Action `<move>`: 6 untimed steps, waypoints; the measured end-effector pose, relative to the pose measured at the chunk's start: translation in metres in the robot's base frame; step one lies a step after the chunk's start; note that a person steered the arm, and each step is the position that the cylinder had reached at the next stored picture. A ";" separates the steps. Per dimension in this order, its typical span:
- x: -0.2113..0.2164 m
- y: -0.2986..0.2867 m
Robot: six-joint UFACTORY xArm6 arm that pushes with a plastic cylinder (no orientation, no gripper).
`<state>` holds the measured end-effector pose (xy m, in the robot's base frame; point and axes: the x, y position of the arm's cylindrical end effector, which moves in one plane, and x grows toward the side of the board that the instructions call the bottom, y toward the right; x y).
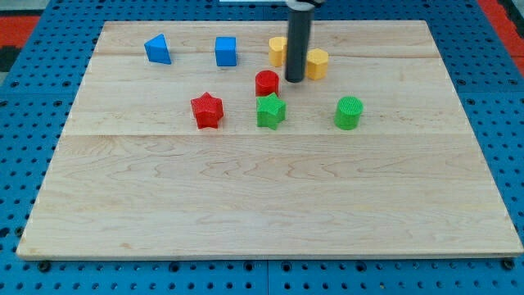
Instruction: Push the hexagon into the yellow heart
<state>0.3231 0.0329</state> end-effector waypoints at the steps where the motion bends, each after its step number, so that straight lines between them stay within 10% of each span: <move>1: 0.014 -0.003; 3: 0.013 0.079; 6: -0.075 -0.068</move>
